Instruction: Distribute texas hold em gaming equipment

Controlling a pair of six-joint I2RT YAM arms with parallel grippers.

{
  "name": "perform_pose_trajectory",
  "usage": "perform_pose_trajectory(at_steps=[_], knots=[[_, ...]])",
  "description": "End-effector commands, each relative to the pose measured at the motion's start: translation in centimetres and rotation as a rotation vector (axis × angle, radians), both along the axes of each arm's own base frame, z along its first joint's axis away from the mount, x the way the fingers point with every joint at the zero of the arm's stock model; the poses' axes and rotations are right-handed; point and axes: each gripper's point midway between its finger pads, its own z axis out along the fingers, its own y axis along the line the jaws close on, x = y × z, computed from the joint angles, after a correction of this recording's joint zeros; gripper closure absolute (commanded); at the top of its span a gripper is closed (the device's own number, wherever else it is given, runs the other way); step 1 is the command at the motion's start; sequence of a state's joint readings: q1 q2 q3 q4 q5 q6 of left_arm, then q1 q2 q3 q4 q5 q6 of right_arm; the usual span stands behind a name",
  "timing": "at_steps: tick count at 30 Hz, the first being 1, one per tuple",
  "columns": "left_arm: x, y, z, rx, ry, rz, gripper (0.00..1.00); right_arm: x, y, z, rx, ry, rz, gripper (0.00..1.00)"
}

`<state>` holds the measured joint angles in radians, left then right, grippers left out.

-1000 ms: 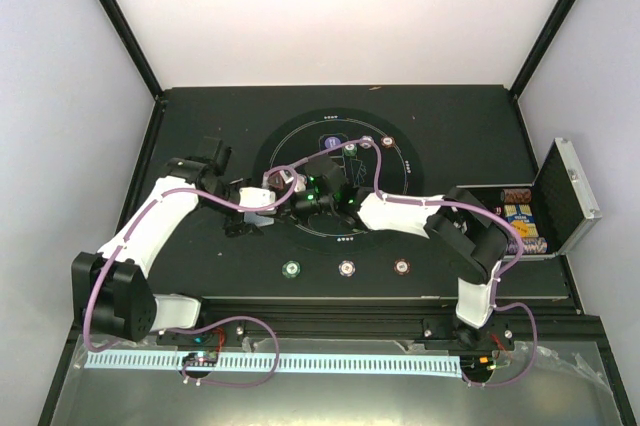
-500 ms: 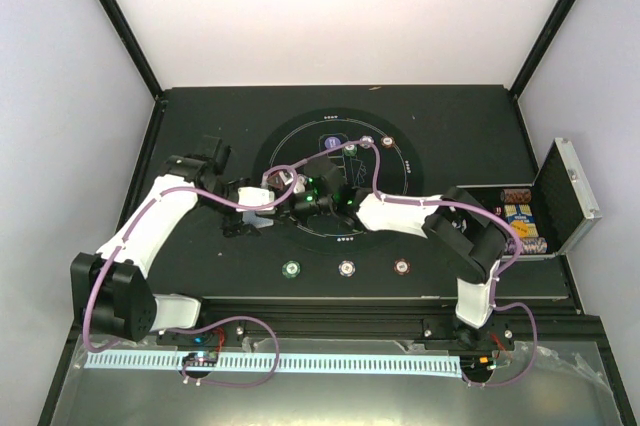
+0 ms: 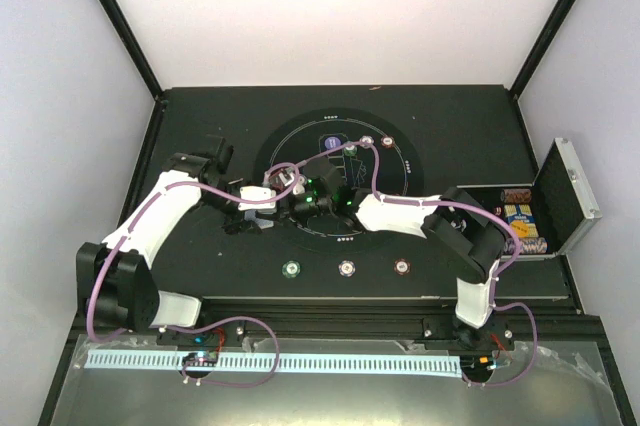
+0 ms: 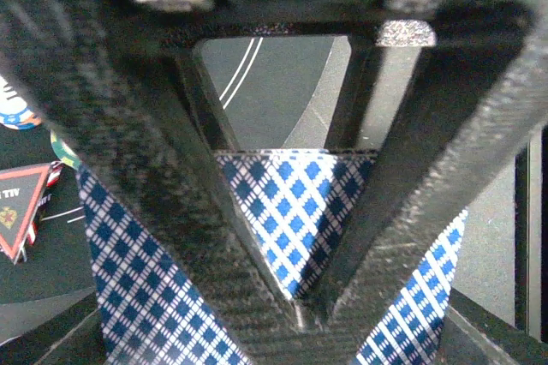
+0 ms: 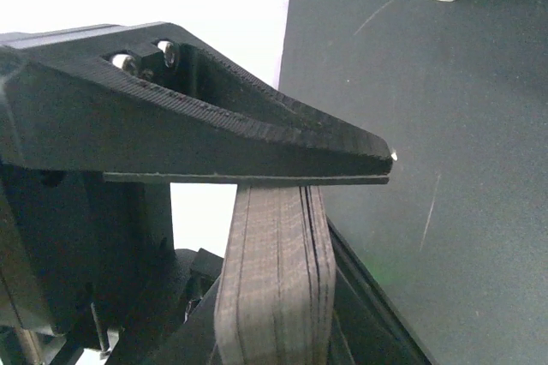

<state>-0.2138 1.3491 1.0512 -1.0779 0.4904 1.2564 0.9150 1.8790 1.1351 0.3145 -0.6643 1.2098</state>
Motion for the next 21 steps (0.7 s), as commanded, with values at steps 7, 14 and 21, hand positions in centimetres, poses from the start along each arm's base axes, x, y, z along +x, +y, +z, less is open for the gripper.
perform_pose_trajectory(at_steps=[7,14,21], knots=[[0.4,-0.3,1.1,-0.007,-0.006,0.0,0.4,0.6,0.8,1.2,0.029,-0.045,-0.006,0.99],[-0.1,-0.7,2.8,-0.041,-0.055,-0.023,0.45,1.0,0.4,-0.6,-0.037,-0.035,-0.029,0.99],[-0.5,-0.6,4.2,-0.05,-0.041,-0.007,0.81,1.1,-0.9,-4.3,-0.146,-0.021,-0.059,0.99]])
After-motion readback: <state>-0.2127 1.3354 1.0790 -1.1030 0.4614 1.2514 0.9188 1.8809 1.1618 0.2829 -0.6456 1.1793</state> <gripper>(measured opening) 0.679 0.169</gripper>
